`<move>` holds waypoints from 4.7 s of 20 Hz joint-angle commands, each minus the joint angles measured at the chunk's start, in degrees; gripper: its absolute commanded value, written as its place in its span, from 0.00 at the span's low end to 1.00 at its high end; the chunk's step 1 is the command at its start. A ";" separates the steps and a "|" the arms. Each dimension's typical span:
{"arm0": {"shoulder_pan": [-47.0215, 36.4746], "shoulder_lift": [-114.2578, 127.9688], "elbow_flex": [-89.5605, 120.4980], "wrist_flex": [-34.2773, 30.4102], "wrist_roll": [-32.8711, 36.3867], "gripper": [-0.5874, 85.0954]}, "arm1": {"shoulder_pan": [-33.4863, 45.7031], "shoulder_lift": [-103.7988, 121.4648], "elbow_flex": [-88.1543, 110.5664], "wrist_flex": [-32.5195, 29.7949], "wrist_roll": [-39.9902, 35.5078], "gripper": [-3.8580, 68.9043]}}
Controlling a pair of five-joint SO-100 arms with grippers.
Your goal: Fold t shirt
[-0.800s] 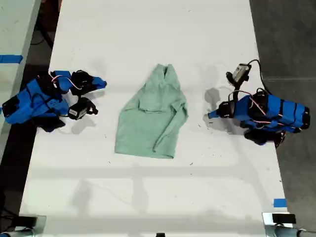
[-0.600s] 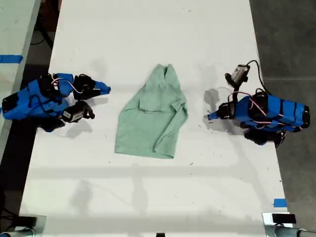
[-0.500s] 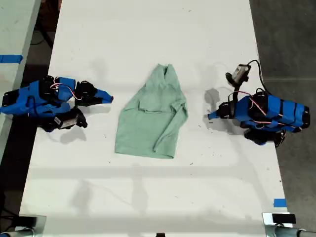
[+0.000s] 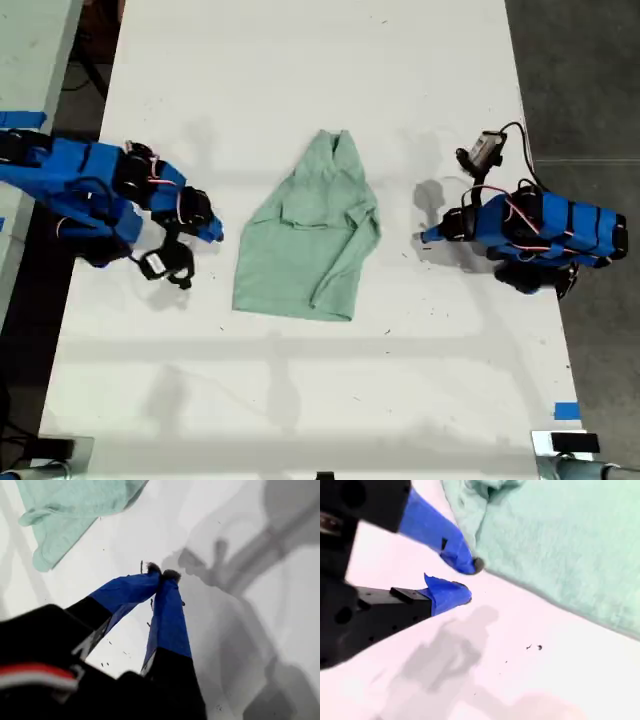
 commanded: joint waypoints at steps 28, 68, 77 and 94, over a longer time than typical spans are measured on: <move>3.34 -50.45 -68.55 16.17 11.34 0.00 | -0.44 0.88 3.16 0.35 0.00 0.07; -16.52 79.37 58.10 -20.74 -5.54 0.00 | -0.70 0.79 3.16 0.53 0.26 0.07; -24.61 79.28 58.18 -13.27 5.10 0.00 | -0.79 0.79 3.16 0.53 0.35 0.07; -24.61 79.28 58.18 -13.36 5.10 0.00 | -0.79 0.79 3.16 0.53 0.44 0.07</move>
